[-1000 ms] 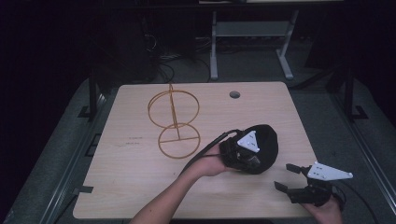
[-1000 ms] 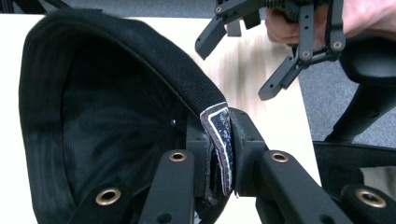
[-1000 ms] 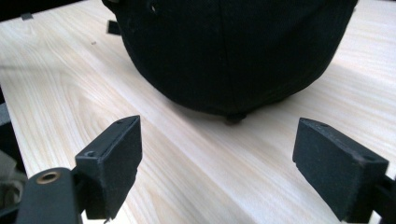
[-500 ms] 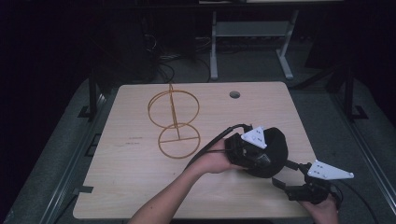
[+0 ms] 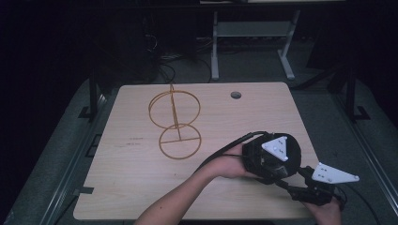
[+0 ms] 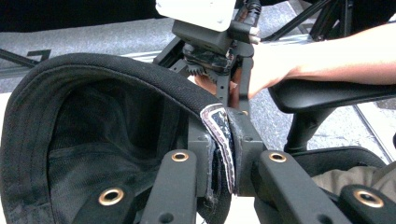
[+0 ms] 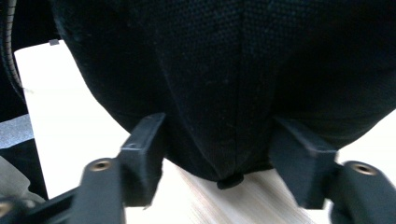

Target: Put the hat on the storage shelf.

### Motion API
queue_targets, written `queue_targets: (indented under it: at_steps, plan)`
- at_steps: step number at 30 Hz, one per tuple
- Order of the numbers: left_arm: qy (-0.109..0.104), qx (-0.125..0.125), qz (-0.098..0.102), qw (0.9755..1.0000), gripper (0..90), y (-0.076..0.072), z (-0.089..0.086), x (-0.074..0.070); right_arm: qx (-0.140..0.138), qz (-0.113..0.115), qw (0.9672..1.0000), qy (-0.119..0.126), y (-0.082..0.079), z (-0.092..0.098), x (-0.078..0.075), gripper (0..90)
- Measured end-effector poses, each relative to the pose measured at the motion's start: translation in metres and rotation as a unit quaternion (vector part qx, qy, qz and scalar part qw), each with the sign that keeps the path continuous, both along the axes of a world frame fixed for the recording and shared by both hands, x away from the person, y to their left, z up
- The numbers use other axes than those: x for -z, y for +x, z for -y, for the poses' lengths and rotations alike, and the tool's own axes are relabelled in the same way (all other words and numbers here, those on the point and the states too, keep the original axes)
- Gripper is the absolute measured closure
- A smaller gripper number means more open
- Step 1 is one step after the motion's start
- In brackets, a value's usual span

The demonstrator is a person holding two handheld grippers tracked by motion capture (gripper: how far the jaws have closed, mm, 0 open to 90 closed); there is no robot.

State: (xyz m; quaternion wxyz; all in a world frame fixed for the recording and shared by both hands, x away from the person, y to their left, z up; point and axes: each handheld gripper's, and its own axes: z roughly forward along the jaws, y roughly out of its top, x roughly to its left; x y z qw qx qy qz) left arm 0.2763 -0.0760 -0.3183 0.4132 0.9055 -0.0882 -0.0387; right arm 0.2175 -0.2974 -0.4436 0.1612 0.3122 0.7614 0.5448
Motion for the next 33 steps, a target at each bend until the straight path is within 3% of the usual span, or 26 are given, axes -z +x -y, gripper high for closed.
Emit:
queue_targets:
  at_steps: [4,6,10,17,22,26,30,33]
  plan:
    - [-0.003,0.000,-0.005,1.0000,81.4,0.000,-0.001,-0.002,0.000,0.006,1.0000,0.002,-0.002,0.002,-0.002,55.4]
    - [-0.003,-0.002,-0.004,1.0000,81.3,0.000,-0.002,-0.003,-0.003,0.009,0.9999,0.003,-0.003,0.003,-0.003,69.6]
    - [-0.004,-0.010,-0.004,0.9999,81.3,0.003,-0.007,-0.003,0.001,0.010,0.9999,0.005,-0.004,0.002,-0.007,80.0]
    - [-0.003,-0.052,0.003,0.9986,77.1,0.009,-0.019,-0.002,-0.013,-0.008,0.9999,0.004,-0.003,0.001,-0.012,83.1]
    - [-0.003,-0.084,0.019,0.9963,62.6,0.011,-0.029,-0.005,-0.018,-0.022,0.9996,0.002,0.000,-0.002,-0.018,83.8]
    - [-0.008,-0.104,0.016,0.9944,52.9,0.014,-0.044,-0.008,-0.014,-0.027,0.9995,-0.004,0.001,-0.002,-0.022,84.9]
    - [-0.023,-0.121,0.017,0.9922,50.9,0.014,-0.064,-0.011,-0.011,-0.026,0.9994,-0.018,0.003,0.000,-0.026,85.6]
    - [-0.022,-0.138,0.025,0.9899,49.2,0.012,-0.081,-0.010,-0.010,-0.021,0.9994,-0.027,0.003,-0.001,-0.032,85.7]
